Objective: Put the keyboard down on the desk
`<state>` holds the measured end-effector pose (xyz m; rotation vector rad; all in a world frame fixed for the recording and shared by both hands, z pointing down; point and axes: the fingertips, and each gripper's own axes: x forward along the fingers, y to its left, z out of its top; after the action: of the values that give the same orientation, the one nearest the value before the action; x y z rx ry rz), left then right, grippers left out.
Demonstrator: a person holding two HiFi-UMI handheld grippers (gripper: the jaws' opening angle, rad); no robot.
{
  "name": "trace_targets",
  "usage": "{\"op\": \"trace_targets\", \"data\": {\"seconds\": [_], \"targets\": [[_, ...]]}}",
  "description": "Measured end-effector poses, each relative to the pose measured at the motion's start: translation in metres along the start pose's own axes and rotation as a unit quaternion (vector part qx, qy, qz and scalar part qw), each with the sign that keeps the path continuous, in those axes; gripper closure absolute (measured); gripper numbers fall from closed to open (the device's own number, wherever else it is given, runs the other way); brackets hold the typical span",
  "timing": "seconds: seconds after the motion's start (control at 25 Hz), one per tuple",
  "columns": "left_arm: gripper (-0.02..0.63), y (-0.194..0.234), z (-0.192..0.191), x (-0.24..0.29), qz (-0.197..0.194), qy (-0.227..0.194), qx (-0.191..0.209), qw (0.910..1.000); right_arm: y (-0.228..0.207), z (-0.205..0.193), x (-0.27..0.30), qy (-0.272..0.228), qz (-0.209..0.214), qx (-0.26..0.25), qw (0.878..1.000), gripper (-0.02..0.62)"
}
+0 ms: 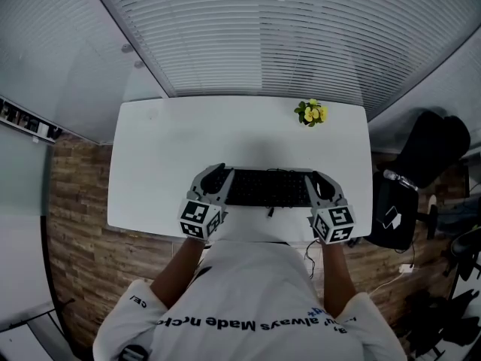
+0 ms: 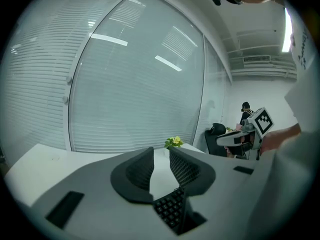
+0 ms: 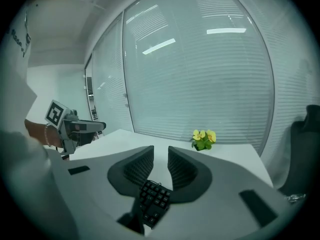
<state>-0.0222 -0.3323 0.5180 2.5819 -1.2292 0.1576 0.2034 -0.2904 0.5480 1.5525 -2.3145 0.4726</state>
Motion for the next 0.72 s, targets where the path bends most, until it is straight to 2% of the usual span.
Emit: {"op": "trace_targets", "data": {"seconds": [0.28,0.72], "targets": [[0.546,-0.028,0.053,-0.012,-0.032,-0.047,0.009,0.9983,0.030,0.061,-0.020,-0.044,0.033,-0.015,0.998,0.525],[0.574,-0.053,0.123,-0.034,-0.070,-0.104,0.028,0.9917,0.062,0.122,-0.048,-0.088,0.059,-0.045,0.993,0.555]]}}
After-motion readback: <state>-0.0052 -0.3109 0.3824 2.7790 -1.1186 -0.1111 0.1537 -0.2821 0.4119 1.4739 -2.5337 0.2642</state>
